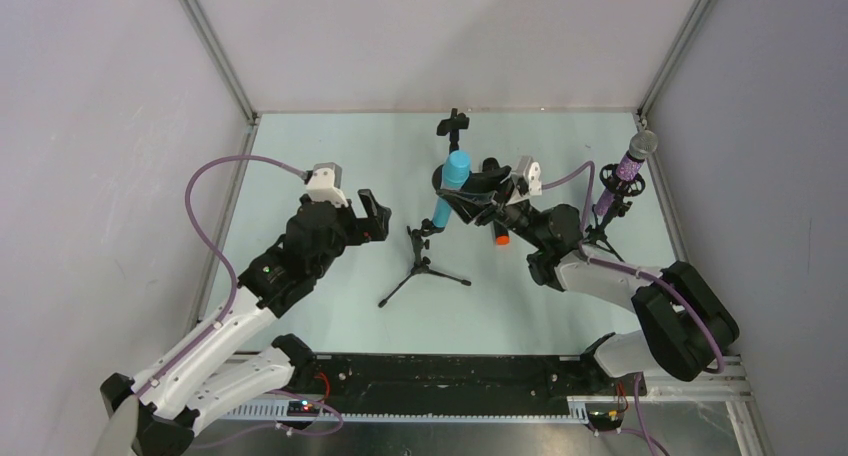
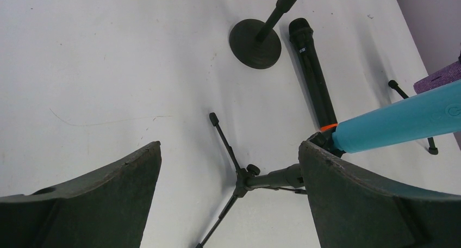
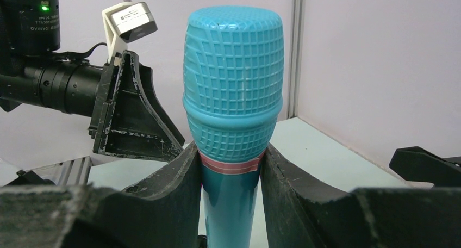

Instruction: Attach the microphones to the stand

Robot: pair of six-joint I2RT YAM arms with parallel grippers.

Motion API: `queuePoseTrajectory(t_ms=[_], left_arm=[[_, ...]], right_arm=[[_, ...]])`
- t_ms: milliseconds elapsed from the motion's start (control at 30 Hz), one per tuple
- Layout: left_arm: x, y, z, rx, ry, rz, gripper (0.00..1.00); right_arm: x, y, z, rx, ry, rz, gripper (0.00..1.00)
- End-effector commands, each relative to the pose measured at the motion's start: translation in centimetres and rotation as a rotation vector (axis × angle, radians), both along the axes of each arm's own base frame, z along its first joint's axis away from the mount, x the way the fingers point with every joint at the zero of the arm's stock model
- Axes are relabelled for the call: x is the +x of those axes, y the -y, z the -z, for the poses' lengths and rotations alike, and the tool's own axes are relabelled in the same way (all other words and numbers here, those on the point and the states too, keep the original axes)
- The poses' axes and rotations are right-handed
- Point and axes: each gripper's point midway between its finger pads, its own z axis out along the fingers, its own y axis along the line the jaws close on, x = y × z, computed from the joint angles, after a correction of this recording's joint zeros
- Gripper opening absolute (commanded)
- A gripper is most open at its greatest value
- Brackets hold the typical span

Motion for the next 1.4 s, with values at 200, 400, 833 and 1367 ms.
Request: queuePoseTrajectory(t_ms=[200, 400, 833, 1367], left_arm=[[0.3, 0.2, -1.7, -0.051, 0.046, -0.002, 1.00], [0.2, 0.2, -1.7, -0.053, 0.045, 0.001, 1.00], [0.3, 0.4, -1.5, -0.059, 0.040, 0.004, 1.00], [0.3, 0.6, -1.5, -0.058, 0.042, 0.009, 1.00]], right_arm=[[-2.2, -1.2, 16.6, -0.401, -0.389, -0.068, 0.00], [-2.4, -1.2, 17.5, -0.420, -0.408, -0.060, 0.00], [-4.0, -0.9, 20.4, -0.464, -0.455, -0.061, 0.00], [-4.0, -0.9, 17.4, -0.417, -0.373, -0.040, 0.09]])
